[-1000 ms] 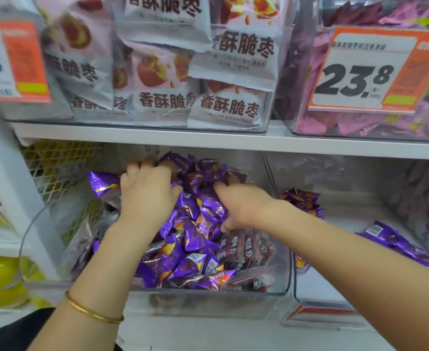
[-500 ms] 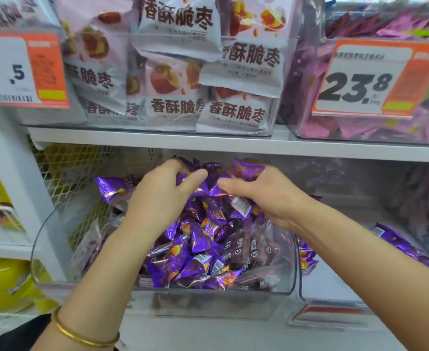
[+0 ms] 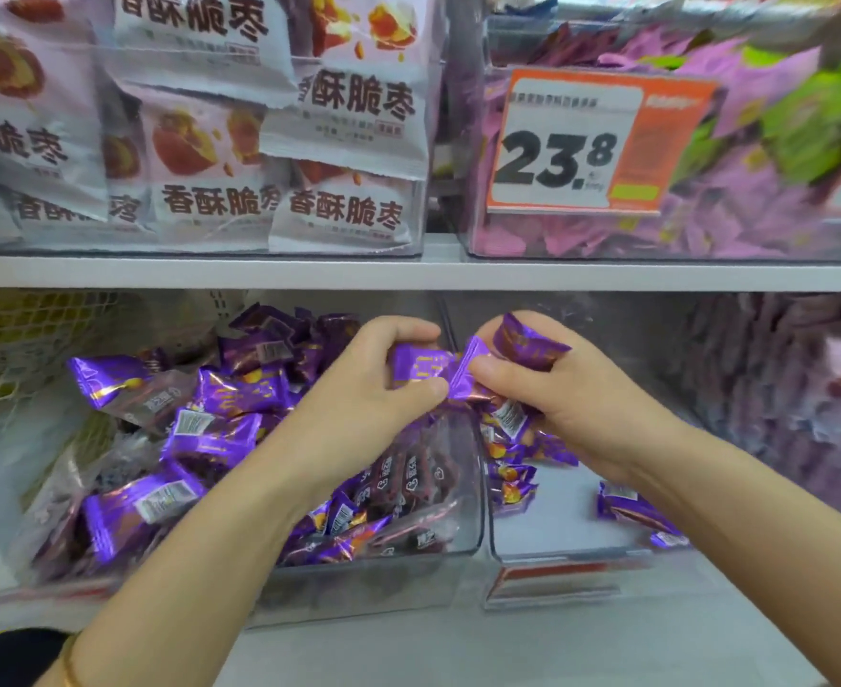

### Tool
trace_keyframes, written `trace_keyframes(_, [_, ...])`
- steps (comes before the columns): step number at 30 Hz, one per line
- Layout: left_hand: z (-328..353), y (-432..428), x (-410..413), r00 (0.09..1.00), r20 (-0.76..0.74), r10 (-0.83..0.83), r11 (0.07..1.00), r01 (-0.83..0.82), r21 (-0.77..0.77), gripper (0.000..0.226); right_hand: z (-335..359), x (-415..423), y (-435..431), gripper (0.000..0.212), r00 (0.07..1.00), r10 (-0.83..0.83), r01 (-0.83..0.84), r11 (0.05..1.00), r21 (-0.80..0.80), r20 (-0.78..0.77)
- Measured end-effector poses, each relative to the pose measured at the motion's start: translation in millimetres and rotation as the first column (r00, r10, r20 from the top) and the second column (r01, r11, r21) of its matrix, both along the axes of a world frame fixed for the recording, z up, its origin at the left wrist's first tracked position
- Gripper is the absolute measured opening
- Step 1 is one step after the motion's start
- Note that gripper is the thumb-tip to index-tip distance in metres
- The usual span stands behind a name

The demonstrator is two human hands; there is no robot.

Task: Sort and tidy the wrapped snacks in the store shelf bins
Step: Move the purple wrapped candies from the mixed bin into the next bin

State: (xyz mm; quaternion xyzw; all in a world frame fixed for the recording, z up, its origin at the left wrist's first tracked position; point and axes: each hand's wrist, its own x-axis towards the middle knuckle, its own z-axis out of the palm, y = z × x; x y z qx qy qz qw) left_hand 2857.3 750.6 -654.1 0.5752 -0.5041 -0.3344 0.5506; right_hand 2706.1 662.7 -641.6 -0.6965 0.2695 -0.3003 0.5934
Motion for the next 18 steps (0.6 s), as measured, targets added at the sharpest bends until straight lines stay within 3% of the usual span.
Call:
trace_keyframes(5, [-3,-11,-31,0.998,0.053,0.017,0.994,-0.011,-0.104,0.045,-1,-32,-17,0.023,0.996,0.059,-0.050,0.988,0.147,-0.062])
trace_keyframes(8, [-6,-16,-39,0.931,0.360,0.059,0.996,-0.032,-0.080,0.044,-5,-49,-29,0.019,0.990,0.043,-0.030,0.995,0.096,-0.133])
trace_keyframes(10, [-9,-18,-37,0.893,0.443,0.082,0.995,-0.051,-0.080,0.044,-14,-59,-37,0.016,0.966,0.005,0.001,1.000,0.026,-0.257])
trace_keyframes(15, [-21,-20,-34,0.892,0.441,0.098,0.995,-0.079,-0.061,0.036,-53,-53,-36,0.021,0.772,0.047,-0.183,0.972,-0.150,-0.633])
trace_keyframes(18, [-23,-20,-35,0.905,0.412,0.104,0.994,-0.080,-0.075,0.037,-66,-40,-32,0.034,0.595,-0.067,-0.321,0.894,-0.313,-0.801])
